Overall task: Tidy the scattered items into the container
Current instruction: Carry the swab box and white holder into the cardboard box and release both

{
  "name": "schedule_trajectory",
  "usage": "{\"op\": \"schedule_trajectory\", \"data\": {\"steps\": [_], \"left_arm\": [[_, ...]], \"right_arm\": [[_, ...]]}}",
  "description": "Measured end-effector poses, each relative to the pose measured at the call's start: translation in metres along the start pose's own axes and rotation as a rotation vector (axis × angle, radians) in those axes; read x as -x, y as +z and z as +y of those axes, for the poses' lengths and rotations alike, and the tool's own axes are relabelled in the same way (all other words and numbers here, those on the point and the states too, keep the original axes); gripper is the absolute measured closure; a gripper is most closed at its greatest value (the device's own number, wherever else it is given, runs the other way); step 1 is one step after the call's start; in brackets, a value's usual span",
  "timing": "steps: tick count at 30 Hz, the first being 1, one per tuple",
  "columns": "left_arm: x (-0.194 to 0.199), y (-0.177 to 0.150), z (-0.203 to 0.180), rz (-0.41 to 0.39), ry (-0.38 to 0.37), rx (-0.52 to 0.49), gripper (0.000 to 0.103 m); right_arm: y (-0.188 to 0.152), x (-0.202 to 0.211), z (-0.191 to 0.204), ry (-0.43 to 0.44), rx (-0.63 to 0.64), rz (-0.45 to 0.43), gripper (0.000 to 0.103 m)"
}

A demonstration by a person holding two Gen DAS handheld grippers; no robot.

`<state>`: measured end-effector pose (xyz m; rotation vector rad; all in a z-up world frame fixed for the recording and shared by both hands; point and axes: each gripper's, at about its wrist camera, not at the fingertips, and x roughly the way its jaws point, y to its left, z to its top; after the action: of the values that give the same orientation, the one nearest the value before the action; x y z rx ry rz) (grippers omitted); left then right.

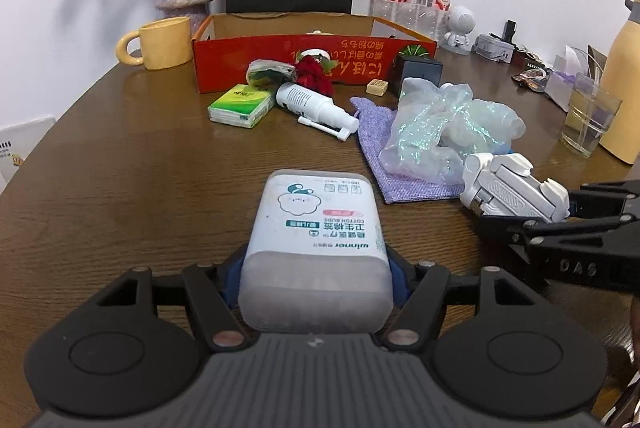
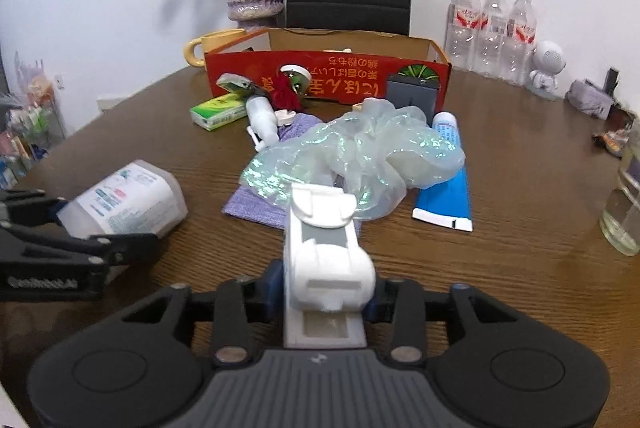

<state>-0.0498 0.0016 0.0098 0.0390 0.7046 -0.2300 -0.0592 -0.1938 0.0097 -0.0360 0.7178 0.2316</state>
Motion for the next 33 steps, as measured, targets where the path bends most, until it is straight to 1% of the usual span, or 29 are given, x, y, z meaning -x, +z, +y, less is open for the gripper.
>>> {"op": "schedule_trajectory", "data": {"steps": [2,4,5,6,8,9,11,13,17,18,20,22,24,28,30,33], "left_arm": [[0.001,0.000,0.001,-0.003,-0.005,0.002,0.037],[0.007,0.005,0.004,0.000,-0.020,0.033,0.037],[0.013,0.008,0.005,-0.011,-0.030,0.044,0.037],[0.022,0.014,0.006,-0.043,-0.044,0.046,0.037],[0.036,0.027,0.009,-0.106,-0.065,0.044,0.037],[0.041,0.034,0.010,-0.134,-0.074,0.043,0.037],[0.042,0.050,0.016,-0.172,-0.092,0.044,0.037],[0.035,0.071,0.021,-0.198,-0.101,0.040,0.037],[0.008,0.126,0.027,-0.243,-0.129,0.008,0.037],[-0.003,0.145,0.029,-0.245,-0.134,0.000,0.037],[-0.030,0.178,0.030,-0.231,-0.131,-0.008,0.037],[-0.069,0.217,0.032,-0.187,-0.122,0.000,0.037],[-0.118,0.254,0.035,-0.119,-0.100,0.022,0.037],[-0.205,0.300,0.043,0.017,-0.039,0.088,0.037],[-0.245,0.317,0.048,0.083,-0.005,0.120,0.037],[-0.284,0.326,0.050,0.140,0.034,0.108,0.037]], "right_arm": [[0.000,0.003,-0.001,0.006,-0.020,0.008,0.073],[0.004,0.010,0.004,0.002,0.003,0.026,0.074],[0.006,0.015,0.006,0.003,0.011,0.033,0.074],[0.010,0.022,0.005,0.025,0.000,0.028,0.074],[0.022,0.038,0.000,0.076,-0.023,-0.004,0.074],[0.030,0.045,-0.002,0.088,-0.025,-0.031,0.074],[0.047,0.054,-0.007,0.083,-0.017,-0.090,0.074],[0.067,0.055,-0.016,0.082,-0.024,-0.139,0.074],[0.118,0.039,-0.037,0.035,-0.034,-0.233,0.074],[0.133,0.030,-0.043,0.024,-0.041,-0.247,0.074],[0.167,0.001,-0.056,-0.003,-0.053,-0.247,0.074],[0.204,-0.035,-0.070,-0.022,-0.064,-0.226,0.074],[0.236,-0.077,-0.084,-0.033,-0.082,-0.188,0.074],[0.292,-0.167,-0.106,-0.038,-0.139,-0.053,0.074],[0.308,-0.208,-0.114,-0.056,-0.158,0.024,0.074],[0.317,-0.261,-0.124,-0.088,-0.172,0.128,0.074]]}}
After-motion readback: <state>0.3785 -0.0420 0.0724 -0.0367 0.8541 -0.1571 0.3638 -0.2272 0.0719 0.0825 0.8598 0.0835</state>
